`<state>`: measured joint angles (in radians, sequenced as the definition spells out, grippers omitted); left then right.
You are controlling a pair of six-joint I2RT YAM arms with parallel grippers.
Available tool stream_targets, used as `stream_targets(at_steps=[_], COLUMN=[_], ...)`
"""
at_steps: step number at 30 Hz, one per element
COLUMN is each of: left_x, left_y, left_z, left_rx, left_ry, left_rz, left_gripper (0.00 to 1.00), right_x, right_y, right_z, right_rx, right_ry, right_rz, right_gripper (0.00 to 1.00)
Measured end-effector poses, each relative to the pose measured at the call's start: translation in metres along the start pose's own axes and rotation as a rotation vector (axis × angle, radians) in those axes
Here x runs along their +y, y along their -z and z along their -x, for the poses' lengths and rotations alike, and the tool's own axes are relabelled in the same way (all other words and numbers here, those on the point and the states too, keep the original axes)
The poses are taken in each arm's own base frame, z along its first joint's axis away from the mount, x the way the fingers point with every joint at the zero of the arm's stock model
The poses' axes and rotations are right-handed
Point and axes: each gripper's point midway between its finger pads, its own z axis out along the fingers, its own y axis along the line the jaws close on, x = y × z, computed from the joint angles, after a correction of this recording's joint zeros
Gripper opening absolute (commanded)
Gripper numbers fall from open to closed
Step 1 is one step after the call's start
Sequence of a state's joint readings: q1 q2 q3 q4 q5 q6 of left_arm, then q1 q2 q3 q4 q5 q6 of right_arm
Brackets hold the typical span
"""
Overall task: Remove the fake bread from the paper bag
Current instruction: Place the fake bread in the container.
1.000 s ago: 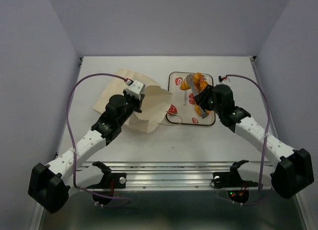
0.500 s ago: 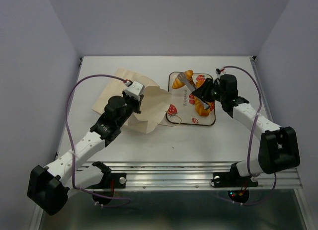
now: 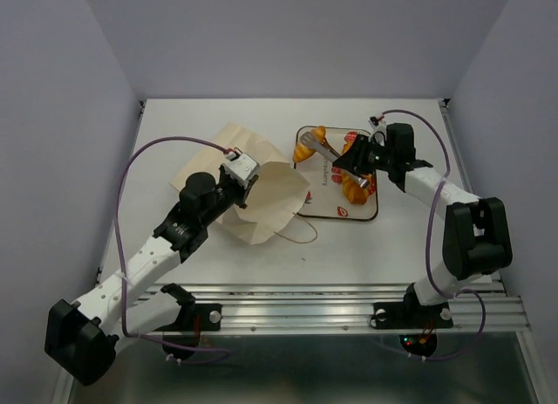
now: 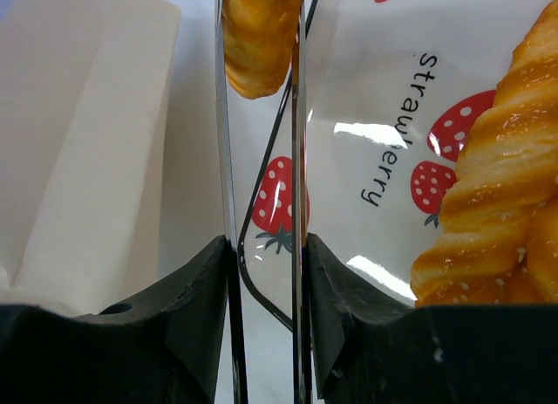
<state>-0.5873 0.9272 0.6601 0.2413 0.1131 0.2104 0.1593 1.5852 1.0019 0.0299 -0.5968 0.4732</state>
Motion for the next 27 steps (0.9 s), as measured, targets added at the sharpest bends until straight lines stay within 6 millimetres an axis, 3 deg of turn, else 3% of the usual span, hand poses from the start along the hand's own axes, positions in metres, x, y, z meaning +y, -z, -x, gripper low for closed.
stream_targets(at_steps=[7, 13, 20, 27], left_x=[-0.014, -0.017, -0.017, -0.016], left_y=[0.003, 0.001, -0.001, -0.001], left_z=[-0.006, -0.025, -0.038, -0.039], left_rx=[0.018, 0.09, 0.148, 0.153], left_ry=[-0.115, -0.223, -0.286, -0.3], left_rz=[-0.107, -0.157, -0.191, -0.192], left_gripper=[0.0, 0.0, 0.0, 0.0], right_x=[-0.011, -0.022, -0.031, -0.041], right_y=[-0.001, 0.008, 0.0, -0.012], right_z=[0.005, 0.015, 0.02, 0.02], right_rx=[0.0, -0.02, -0.002, 0.028], right_ry=[-0.014, -0.034, -0.053, -0.077], right_rz=[-0.006, -0.009, 0.002, -0.011], right_gripper=[0.23, 0.25, 0.28, 0.42])
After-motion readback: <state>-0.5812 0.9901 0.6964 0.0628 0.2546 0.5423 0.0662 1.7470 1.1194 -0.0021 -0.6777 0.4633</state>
